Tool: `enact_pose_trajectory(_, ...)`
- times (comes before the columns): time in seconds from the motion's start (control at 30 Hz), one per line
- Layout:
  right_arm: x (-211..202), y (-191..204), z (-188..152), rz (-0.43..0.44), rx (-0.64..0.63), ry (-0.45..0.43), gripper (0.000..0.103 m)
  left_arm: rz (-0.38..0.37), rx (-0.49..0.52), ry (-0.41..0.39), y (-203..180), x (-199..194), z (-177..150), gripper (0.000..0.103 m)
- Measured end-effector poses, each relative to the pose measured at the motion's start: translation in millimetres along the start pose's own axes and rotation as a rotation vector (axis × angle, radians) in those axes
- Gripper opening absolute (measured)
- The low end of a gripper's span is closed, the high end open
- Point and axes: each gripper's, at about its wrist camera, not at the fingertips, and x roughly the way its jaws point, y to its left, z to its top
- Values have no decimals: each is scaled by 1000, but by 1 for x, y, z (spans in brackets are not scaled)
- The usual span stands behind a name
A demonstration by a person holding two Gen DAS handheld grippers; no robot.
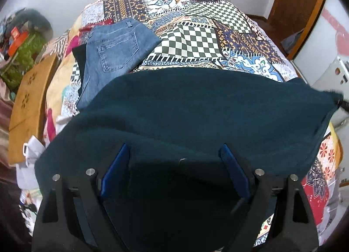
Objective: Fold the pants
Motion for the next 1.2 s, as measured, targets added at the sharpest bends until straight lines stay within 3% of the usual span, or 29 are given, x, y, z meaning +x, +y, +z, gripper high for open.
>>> enact_pose_trajectory(0.07,0,-6,-9,-12,6,30,26,-7,-15,-6,2,-3,-2,86)
enact_pose_trajectory(0.17,-7,-10,-15,-67,6,48,33,-7,-33,-41,8,-15,-5,86)
enact_pose_trajectory(0.33,-38,8,-8,-125,-64,-21,41,41,-65,-128,32,-44,-8,86)
enact_pose_trajectory(0.47,-62,44,3,-93,-141,-108,50,88,-139,-188,75,-73,-15,86)
enact_pose_trajectory(0.73,-86,177,13,72,-354,-227,56,189,-329,-243,182,-102,-45,89)
enact_pose_trajectory(1.0,-61,328,-7,244,-606,-179,61,246,-492,-171,278,-75,-74,89)
enact_pose_trajectory(1.2,-29,419,-31,317,-786,-115,61,186,-545,-70,307,-23,-89,89)
